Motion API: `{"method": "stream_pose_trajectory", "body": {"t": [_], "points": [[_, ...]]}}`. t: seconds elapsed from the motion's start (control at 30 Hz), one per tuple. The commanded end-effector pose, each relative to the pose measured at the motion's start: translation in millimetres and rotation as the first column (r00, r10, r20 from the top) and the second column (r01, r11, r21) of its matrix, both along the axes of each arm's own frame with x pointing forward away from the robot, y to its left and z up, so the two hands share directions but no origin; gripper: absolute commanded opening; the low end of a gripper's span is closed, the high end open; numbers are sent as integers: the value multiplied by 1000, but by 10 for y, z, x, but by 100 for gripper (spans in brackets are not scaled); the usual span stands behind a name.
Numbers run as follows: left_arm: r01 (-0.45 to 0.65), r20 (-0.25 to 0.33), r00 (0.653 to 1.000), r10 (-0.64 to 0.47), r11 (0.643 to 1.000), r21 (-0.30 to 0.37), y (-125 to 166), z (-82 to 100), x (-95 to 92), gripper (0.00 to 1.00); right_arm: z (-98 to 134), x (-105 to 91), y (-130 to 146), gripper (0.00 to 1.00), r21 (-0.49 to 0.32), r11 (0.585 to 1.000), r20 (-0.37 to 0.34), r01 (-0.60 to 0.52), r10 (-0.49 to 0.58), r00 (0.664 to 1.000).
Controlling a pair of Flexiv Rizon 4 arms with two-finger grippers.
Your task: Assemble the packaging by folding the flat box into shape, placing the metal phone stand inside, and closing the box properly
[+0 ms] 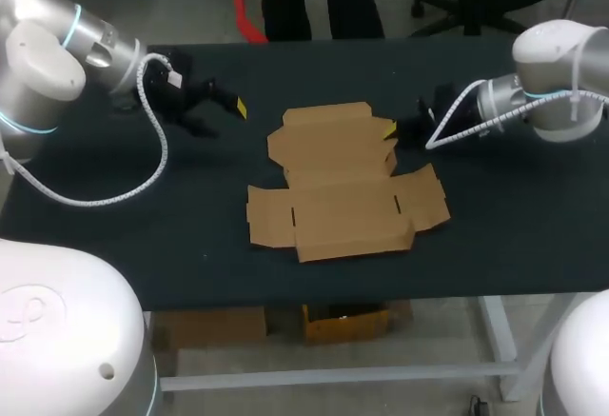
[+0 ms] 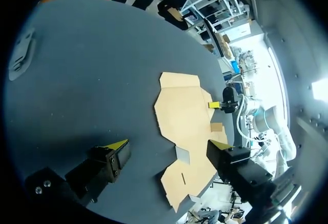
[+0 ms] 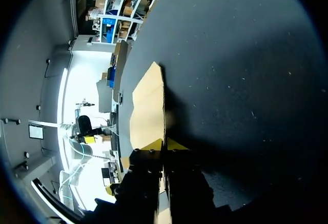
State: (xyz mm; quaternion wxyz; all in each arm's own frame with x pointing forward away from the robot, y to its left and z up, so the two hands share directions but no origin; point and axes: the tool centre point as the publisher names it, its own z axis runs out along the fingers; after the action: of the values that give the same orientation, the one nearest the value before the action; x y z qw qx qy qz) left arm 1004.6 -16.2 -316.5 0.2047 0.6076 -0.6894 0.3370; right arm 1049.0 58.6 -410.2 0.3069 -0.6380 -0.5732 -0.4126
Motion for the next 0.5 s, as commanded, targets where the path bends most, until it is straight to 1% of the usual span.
{"method": "stream_pose_trajectory", "body": {"t": [0.03,0.17,0.37,0.43,0.5], "points": [[18,3,1000,-17,1000,-10,7,10,25,100,19,-50,-27,0,22,1000,31,5,-5,1000],[37,16,999,-36,999,-23,-16,33,59,100,93,-72,-39,0,38,999,71,12,-14,997],[69,42,997,-67,996,-49,-66,59,125,100,231,-101,-77,0,78,997,163,11,-24,986],[87,61,995,-83,994,-67,-82,67,142,100,286,-114,-81,0,92,996,193,7,-25,981],[87,61,995,-83,994,-67,-82,67,142,100,333,-124,-89,0,114,993,222,-5,-21,975]]}}
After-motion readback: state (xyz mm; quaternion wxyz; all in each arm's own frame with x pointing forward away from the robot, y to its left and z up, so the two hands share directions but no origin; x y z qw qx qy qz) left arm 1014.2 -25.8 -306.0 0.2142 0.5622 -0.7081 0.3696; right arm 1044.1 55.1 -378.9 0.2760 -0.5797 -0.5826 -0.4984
